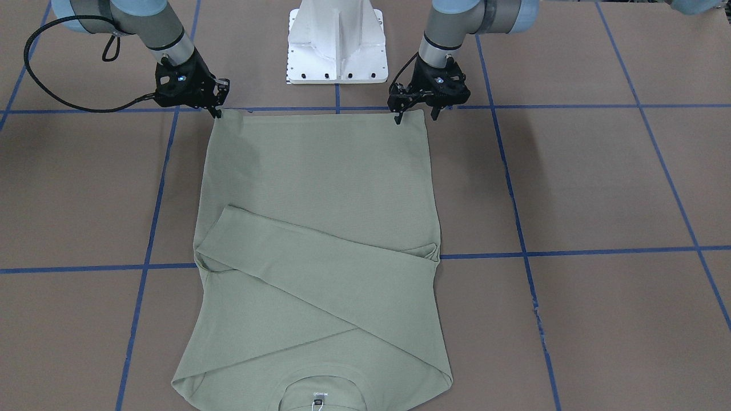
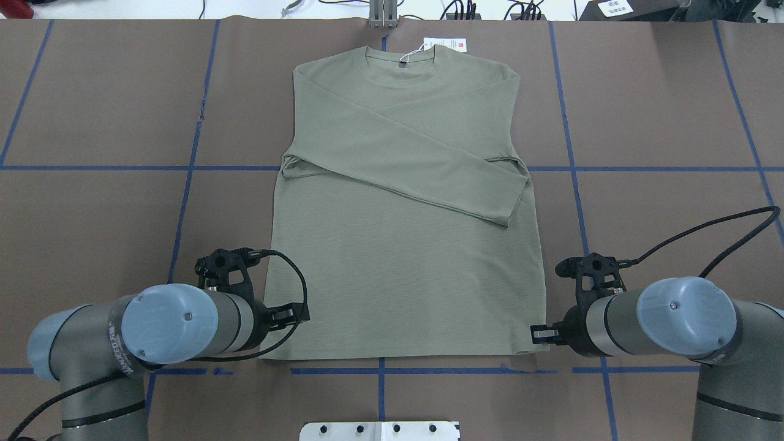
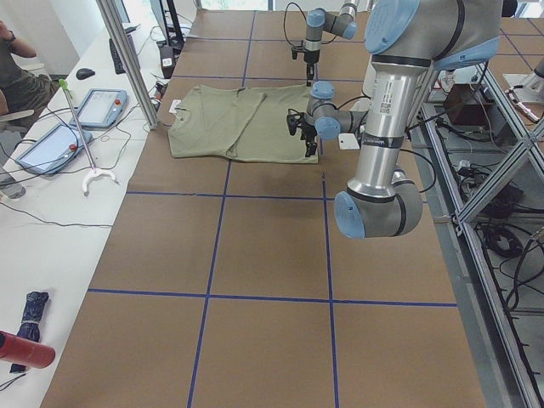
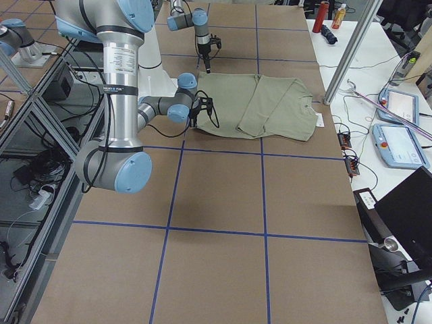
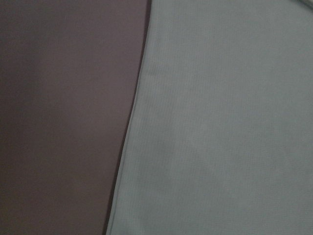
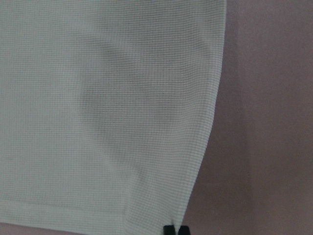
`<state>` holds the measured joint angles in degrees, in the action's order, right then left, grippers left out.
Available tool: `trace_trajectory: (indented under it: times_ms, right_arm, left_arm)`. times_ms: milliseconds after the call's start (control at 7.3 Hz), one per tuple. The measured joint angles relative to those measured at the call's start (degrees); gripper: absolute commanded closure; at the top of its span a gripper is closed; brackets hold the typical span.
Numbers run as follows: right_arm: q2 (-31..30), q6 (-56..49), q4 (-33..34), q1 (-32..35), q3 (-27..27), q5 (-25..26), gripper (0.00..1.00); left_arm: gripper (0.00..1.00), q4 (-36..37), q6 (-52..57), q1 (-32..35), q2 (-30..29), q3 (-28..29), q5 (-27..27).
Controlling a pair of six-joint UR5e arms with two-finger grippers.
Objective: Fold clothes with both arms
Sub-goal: 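Move both grippers to the hem corners nearest the robot, then grasp the two hem corners with the left and right grippers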
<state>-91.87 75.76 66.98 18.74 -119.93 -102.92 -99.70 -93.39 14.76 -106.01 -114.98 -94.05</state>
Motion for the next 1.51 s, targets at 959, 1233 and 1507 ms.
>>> trace_trajectory:
  times_ms: [959,1233,1507]
  right_arm:
    - [0.03,0.01,-0.1,1.54,0.13,-1.25,1.0]
    - [0.03,0.01,-0.1,2.6,0.14,-2.63,1.0]
    - [0.03,0.0,-0.1,3.13,0.13,-3.1,1.0]
  left_arm:
    - [0.19,3.76,-3.29,-2.95,0.1,1.5,1.63]
    - [0.33,4.11,-3.31,-3.11,-0.18,2.62,1.9]
    - [0.6,4.13,-3.49,-3.14,-0.51,3.06,1.93]
